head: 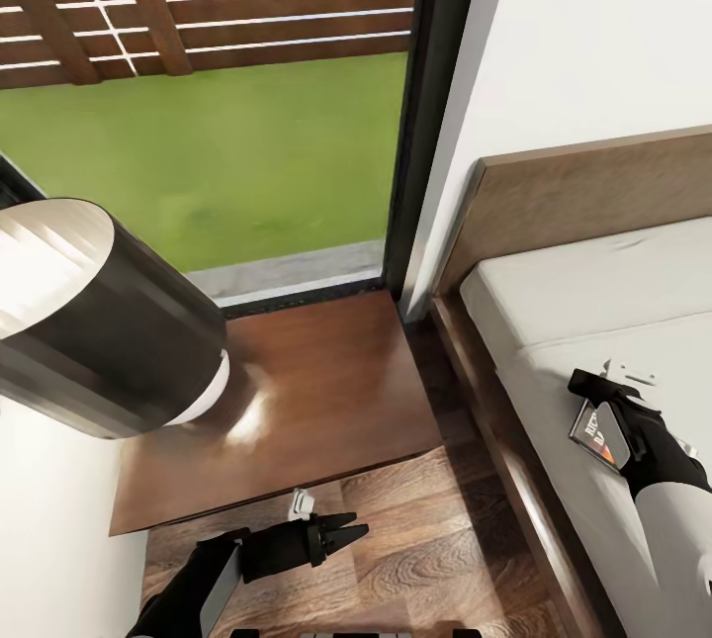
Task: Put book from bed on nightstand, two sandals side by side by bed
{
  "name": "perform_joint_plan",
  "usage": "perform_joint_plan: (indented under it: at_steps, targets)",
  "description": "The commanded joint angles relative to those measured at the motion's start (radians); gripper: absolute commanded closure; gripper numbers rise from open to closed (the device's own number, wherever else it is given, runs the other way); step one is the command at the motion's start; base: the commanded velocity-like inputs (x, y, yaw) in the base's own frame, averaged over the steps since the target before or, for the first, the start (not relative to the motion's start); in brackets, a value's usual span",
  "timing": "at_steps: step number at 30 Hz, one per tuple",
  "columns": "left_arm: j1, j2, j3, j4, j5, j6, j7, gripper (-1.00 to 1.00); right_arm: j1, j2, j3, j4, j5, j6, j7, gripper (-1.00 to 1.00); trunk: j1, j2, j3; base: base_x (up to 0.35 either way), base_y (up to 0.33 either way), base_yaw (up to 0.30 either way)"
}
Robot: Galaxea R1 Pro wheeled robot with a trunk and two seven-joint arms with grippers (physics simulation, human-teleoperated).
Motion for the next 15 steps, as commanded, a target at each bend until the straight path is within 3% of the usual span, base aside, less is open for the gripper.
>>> perform_joint_plan:
  at_steps: [1,11,15]
  targets:
    - [0.000,0.000,-0.001,0.000,0.005,0.010,-0.002,-1.00,0.000,0.000,0.001,0.037,-0.014,0.007,-0.004,-1.00,0.000,0.000,-0.001,0.000,0.000,0.000]
    - [0.000,0.000,-0.001,0.000,0.005,0.010,-0.002,-1.00,0.001,0.000,0.001,0.037,-0.014,0.007,-0.004,-1.00,0.000,0.000,-0.001,-0.003,0.000,0.000]
    - [0.000,0.000,-0.001,0.000,0.006,0.010,-0.002,-1.00,0.001,0.000,0.001,0.037,-0.014,0.007,-0.004,-1.00,0.000,0.000,-0.001,-0.135,0.000,0.000]
